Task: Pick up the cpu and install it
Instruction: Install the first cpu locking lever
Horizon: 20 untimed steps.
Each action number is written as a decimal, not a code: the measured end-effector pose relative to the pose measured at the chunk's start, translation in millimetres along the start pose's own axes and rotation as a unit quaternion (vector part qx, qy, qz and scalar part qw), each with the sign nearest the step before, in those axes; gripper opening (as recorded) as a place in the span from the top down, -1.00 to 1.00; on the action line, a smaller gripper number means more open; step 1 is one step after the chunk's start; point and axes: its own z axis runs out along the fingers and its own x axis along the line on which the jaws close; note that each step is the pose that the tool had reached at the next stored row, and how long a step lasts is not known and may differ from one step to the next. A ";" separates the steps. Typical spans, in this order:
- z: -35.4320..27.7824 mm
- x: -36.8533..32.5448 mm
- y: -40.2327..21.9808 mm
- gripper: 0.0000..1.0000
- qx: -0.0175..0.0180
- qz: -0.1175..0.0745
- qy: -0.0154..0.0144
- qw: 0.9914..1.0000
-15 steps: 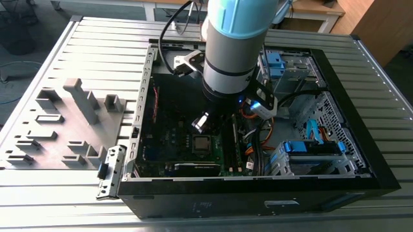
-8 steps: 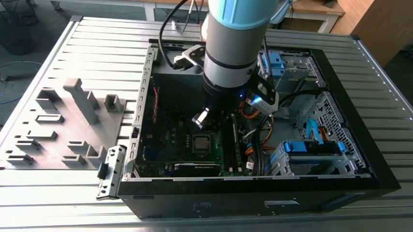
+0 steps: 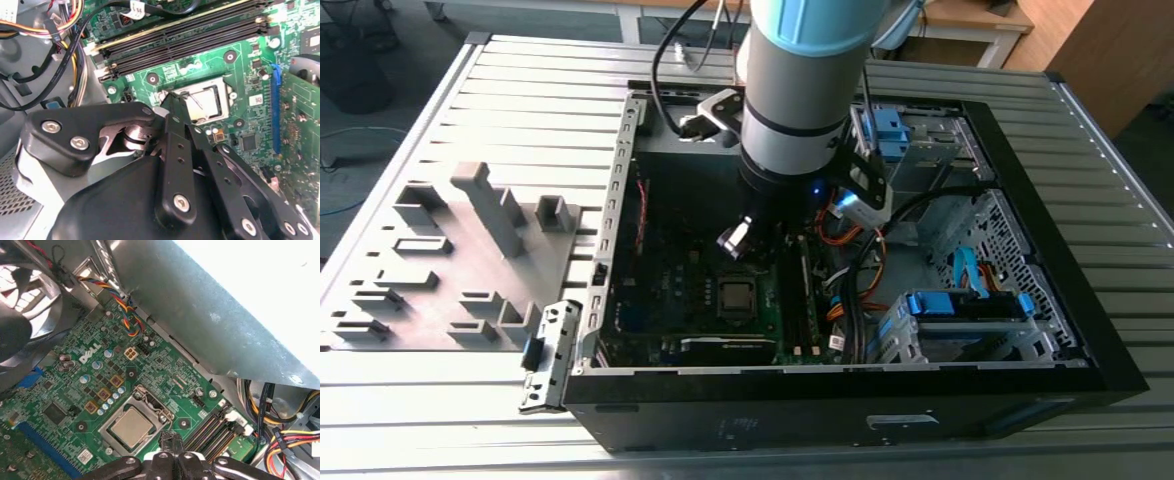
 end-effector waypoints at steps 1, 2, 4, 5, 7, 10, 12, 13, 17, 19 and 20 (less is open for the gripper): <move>1.3 -0.2 0.2 0.79 0.000 0.000 0.000 1.000; 2.9 -0.2 0.3 0.79 0.001 0.000 0.001 1.000; 6.4 -0.1 0.2 0.79 0.001 0.000 0.001 1.000; 8.3 -0.1 0.2 0.79 0.001 -0.001 0.001 1.000; 10.8 0.1 0.1 0.79 0.001 -0.001 0.001 1.000; 10.8 0.1 0.1 0.79 0.001 -0.001 0.001 1.000; 11.1 0.1 0.1 0.79 0.001 -0.001 0.001 1.000; 11.1 0.1 0.1 0.79 0.001 -0.001 0.001 1.000; 11.3 0.1 0.1 0.79 0.001 -0.001 0.001 1.000; 11.4 0.1 0.1 0.79 0.001 -0.001 0.001 1.000; 11.3 0.1 0.1 0.79 0.001 -0.001 0.001 1.000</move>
